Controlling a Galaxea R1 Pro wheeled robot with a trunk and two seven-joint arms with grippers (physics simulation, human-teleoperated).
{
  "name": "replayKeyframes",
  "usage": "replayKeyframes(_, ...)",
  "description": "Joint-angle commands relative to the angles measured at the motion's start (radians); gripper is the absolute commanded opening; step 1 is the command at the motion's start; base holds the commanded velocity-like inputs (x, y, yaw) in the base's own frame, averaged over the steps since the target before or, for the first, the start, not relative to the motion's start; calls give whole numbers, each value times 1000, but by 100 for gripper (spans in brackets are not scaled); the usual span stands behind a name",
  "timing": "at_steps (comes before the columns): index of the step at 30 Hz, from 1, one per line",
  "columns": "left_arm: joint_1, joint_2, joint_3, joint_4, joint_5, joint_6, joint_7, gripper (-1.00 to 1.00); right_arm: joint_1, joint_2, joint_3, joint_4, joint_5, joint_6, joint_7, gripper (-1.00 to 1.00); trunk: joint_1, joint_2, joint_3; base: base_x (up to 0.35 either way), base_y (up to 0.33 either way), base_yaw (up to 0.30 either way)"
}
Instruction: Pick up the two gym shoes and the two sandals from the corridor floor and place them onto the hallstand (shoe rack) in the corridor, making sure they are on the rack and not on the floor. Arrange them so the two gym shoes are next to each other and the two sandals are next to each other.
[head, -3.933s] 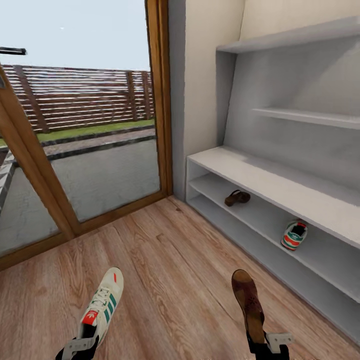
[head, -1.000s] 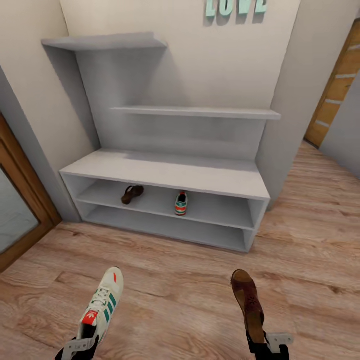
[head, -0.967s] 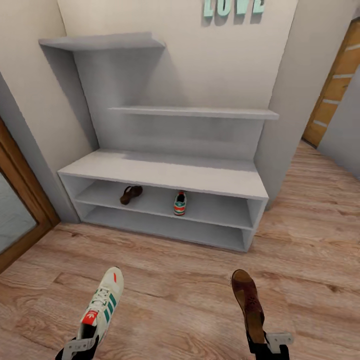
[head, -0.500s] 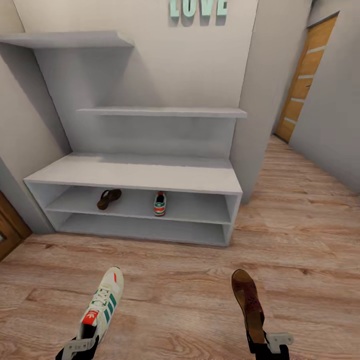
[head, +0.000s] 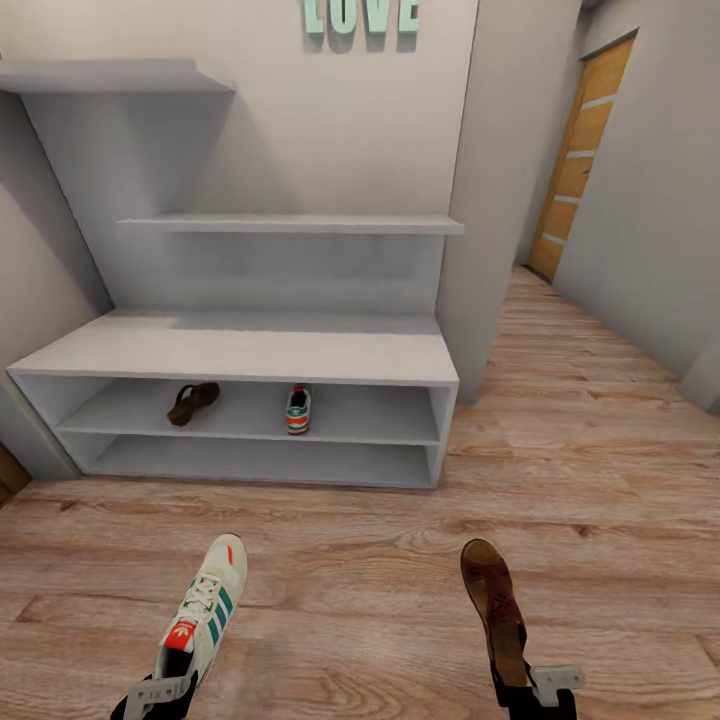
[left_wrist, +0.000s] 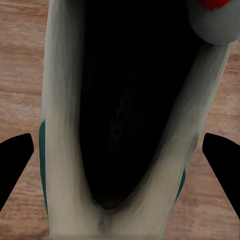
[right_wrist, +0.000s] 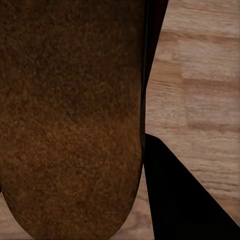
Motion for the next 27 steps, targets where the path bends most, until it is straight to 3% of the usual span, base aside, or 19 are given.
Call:
replayKeyframes(1,-1,0,7,1,1,-1,-9,-100,-1,0,7,1,-14,-2,6,-100,0,0,-1,0,-1,-5)
replayKeyframes(15,-2,-4,4,0,4,9,-10,-100,-1,0,6,-3,-15,-2,5,-100,0,0,-1,0,0,-1)
replayKeyframes(20,-21,-30,-1,-8,-1,21,-8,-100,-1,-8,0,-2,-18,-2,0,-100,0,0,-1,0,0,0)
replayKeyframes(25,-88,-55,-4,-8,-9,63,-9,-100,-1,-18,-3,-3,-19,-2,-1,-100,0,0,-1,0,0,0)
replayKeyframes(27,-121,-60,-4,-12,-13,121,-9,-100,-1,-31,-7,-3,-20,-2,-1,-100,0,0,-1,0,0,0)
